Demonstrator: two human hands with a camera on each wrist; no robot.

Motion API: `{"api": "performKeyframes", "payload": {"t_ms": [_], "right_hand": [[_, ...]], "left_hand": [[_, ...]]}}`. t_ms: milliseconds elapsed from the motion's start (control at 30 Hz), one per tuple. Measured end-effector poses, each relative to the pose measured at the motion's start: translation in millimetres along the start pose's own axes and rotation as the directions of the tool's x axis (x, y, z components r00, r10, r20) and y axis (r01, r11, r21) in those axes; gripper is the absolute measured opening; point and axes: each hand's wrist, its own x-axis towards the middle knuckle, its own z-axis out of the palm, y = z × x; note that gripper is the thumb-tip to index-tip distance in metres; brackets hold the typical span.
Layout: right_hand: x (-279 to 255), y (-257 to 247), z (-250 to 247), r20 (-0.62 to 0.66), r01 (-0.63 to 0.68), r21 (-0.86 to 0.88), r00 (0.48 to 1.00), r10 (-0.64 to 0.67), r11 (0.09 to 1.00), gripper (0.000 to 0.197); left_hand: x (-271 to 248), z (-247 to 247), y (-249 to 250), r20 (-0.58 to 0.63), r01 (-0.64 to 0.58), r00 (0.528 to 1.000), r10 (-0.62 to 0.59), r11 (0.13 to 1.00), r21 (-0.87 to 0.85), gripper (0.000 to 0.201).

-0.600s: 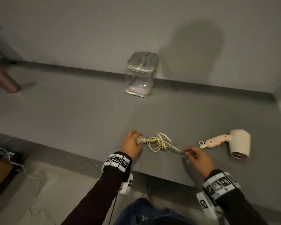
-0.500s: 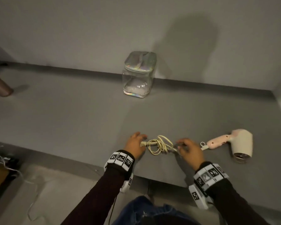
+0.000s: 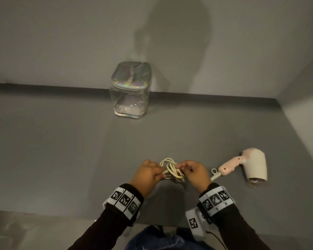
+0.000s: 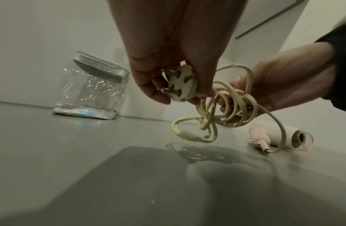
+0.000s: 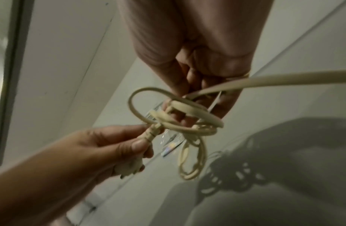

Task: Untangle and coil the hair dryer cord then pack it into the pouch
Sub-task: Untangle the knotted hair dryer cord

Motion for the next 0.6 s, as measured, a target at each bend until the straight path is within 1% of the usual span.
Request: {"api": "performKeyframes", "payload": {"t_ms": [67, 100, 167, 233, 267, 333, 400, 433, 533, 600], "right_hand": [[4, -4, -12, 0.049, -0.007, 0.092, 0.999, 0.002, 0.996, 0.017], [6, -5, -17, 0.077, -0.010, 0.118, 0.997, 0.001, 0.993, 0.017], [8, -9, -23, 0.119, -0.003, 0.122, 0.993, -0.012, 0.993, 0.017], [8, -18, -28, 0.128, 0.018, 0.100, 0.991, -0.031, 0.995, 0.021], [9, -22, -29, 0.119, 0.043, 0.081, 0.992, -0.052, 0.996, 0.023], [13, -28, -34, 0.098, 0.152, -0.024, 0.984, -0.148, 0.988, 0.027], [19, -35, -44, 0.129, 0.272, -0.194, 0.960, -0.251, 0.943, 0.033], [21, -38, -50, 0.160, 0.311, -0.246, 0.947, -0.278, 0.918, 0.035], [27, -47, -62, 0.206, 0.382, -0.266, 0.919, -0.335, 0.885, 0.039], [26, -50, -62, 0.185, 0.412, -0.210, 0.907, -0.378, 0.887, 0.040]], "left_hand": [[7, -2, 4, -0.080, -0.056, 0.995, 0.052, 0.997, -0.055, 0.029], [9, -4, 7, -0.098, -0.065, 0.994, 0.057, 0.995, -0.077, 0.030], [13, -5, 15, -0.121, -0.070, 0.991, 0.056, 0.991, -0.111, 0.035], [17, -6, 24, -0.123, -0.051, 0.992, 0.029, 0.983, -0.178, 0.040], [20, -8, 28, -0.127, -0.043, 0.992, 0.014, 0.972, -0.232, 0.041], [27, -10, 32, -0.126, -0.021, 0.992, -0.021, 0.945, -0.326, 0.037], [33, -14, 37, -0.116, 0.028, 0.990, -0.078, 0.924, -0.382, 0.021], [35, -17, 41, -0.119, 0.042, 0.988, -0.099, 0.911, -0.411, 0.015], [43, -22, 53, -0.189, 0.044, 0.969, -0.158, 0.865, -0.499, 0.011], [48, -22, 59, -0.202, 0.074, 0.951, -0.233, 0.809, -0.582, 0.019]]}}
